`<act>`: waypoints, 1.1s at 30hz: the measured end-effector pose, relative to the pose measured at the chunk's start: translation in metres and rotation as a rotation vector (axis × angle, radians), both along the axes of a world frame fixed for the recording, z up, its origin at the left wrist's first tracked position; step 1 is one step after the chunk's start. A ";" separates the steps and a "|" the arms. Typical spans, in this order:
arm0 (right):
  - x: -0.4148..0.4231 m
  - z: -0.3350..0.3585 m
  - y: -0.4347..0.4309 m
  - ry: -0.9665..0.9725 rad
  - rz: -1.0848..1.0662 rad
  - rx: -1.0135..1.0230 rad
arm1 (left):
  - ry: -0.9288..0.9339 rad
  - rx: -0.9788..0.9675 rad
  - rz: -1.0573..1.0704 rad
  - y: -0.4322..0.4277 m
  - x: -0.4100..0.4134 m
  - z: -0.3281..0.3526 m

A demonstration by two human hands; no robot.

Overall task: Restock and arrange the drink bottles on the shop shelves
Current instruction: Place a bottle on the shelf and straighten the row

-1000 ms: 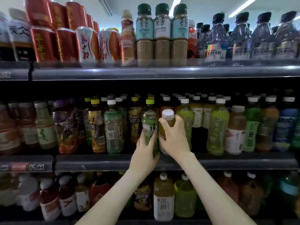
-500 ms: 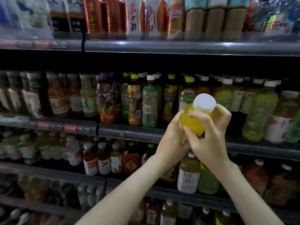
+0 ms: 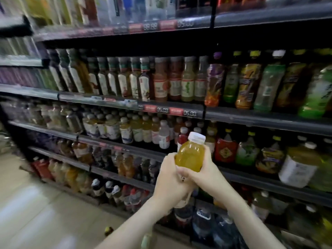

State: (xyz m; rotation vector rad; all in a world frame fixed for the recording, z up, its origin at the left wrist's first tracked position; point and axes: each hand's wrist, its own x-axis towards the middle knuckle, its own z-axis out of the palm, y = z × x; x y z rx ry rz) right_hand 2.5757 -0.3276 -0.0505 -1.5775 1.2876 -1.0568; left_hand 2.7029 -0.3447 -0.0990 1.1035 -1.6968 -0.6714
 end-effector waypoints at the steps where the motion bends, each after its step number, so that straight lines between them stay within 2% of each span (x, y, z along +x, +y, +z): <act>1: 0.025 -0.004 0.001 -0.002 0.000 0.015 | -0.041 0.002 0.034 0.002 0.025 -0.005; 4: 0.082 -0.009 0.003 -0.001 -0.026 0.028 | -0.088 0.029 0.120 0.016 0.086 0.002; 7: 0.117 -0.010 0.000 -0.078 -0.010 0.028 | -0.074 0.100 0.063 0.025 0.125 0.019; 11: 0.139 -0.013 -0.022 -0.317 0.112 0.110 | -0.018 0.470 -0.160 0.019 0.175 0.029; 14: 0.151 -0.020 -0.047 -0.384 0.230 0.151 | 0.048 0.602 -0.289 0.005 0.204 0.021; 20: 0.181 -0.038 -0.102 -0.587 0.403 0.192 | -0.039 0.504 -0.029 -0.038 0.226 0.010; 22: 0.192 -0.042 -0.121 -0.511 0.422 0.223 | -0.106 0.483 0.032 -0.056 0.235 0.011; 27: 0.228 -0.065 -0.165 -0.337 0.415 0.306 | -0.438 0.311 0.221 -0.100 0.260 0.002; 29: 0.246 -0.079 -0.178 -0.340 0.323 0.300 | -0.471 0.279 0.212 -0.121 0.276 -0.010; 33: 0.278 -0.114 -0.207 -0.373 0.064 0.214 | -0.517 0.228 0.055 -0.174 0.313 -0.038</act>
